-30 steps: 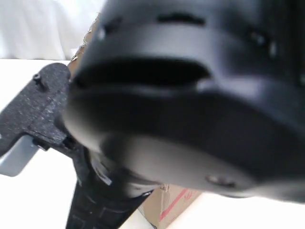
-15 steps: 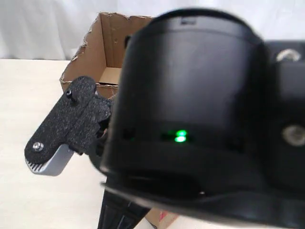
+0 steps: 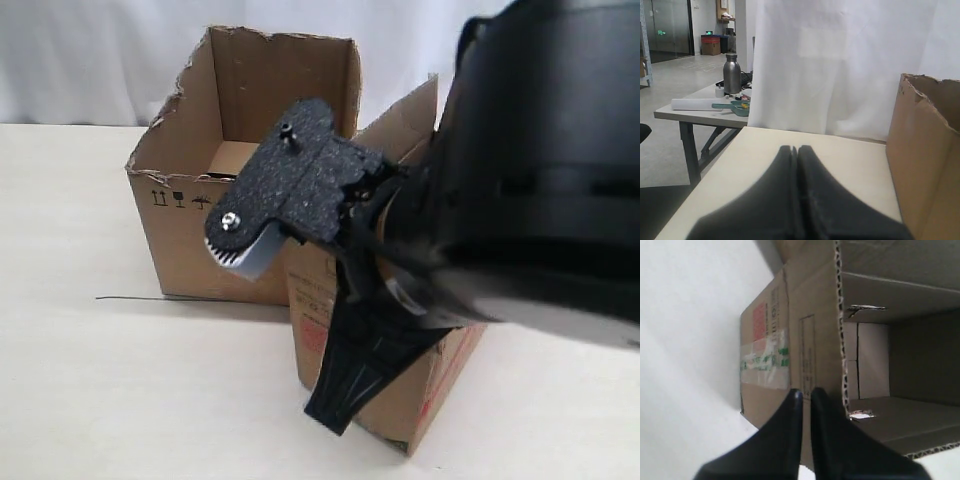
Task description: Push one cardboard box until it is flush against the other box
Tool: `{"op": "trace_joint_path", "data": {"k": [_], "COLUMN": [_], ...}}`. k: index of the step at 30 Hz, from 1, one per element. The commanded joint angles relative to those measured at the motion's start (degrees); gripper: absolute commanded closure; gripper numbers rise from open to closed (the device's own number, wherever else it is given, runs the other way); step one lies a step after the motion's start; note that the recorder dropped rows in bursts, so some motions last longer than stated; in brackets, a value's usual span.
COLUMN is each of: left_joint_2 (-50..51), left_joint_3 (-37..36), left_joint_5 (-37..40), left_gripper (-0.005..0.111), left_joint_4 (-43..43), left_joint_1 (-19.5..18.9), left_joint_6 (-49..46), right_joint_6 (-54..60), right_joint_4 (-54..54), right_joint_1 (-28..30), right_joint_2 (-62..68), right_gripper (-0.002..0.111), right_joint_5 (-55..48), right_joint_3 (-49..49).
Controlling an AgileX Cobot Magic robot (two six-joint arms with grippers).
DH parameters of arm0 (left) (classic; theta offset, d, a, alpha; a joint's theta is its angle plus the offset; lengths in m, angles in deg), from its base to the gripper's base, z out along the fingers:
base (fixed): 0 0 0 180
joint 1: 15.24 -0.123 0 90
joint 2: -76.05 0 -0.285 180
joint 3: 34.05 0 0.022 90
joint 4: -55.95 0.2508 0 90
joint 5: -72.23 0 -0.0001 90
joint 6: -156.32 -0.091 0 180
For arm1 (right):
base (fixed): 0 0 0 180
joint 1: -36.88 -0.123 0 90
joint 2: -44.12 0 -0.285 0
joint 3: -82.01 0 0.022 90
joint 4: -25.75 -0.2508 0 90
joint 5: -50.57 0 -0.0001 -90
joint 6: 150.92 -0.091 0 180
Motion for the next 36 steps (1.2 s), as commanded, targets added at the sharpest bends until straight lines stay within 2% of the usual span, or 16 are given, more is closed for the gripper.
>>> {"op": "trace_joint_path", "data": {"k": [1,4,20,29,33,36], "left_joint_2": [-0.19,-0.19,-0.19,-0.19,-0.19,-0.19], "left_joint_3": [-0.17,-0.17,-0.17,-0.17,-0.17,-0.17], "left_joint_5": [-0.64,-0.64,-0.64,-0.64,-0.64,-0.64], "left_gripper": [0.107,0.107,0.107,0.107,0.107,0.107], "left_joint_4": [-0.26,-0.26,-0.38,-0.38,-0.38,-0.38], "left_joint_1": [0.45,0.45,0.45,0.45,0.45,0.45], "left_joint_6": [0.06,0.06,0.06,0.06,0.06,0.06], "right_joint_6": [-0.44,0.09,0.36,0.85,1.85,-0.61], "right_joint_4": [3.53,3.76,6.49,5.16,0.22,0.46], "right_joint_1": [3.52,6.66,15.62,14.71,14.71,15.02], "right_joint_2": [-0.56,-0.56,-0.56,-3.61,-10.26,-17.4], "right_gripper": [0.103,0.103,0.103,0.103,0.103,0.103], "right_joint_5": [-0.13,-0.13,1.43,3.52,4.06,6.45], "right_joint_3": [0.23,0.23,0.23,0.23,0.23,0.23]}}
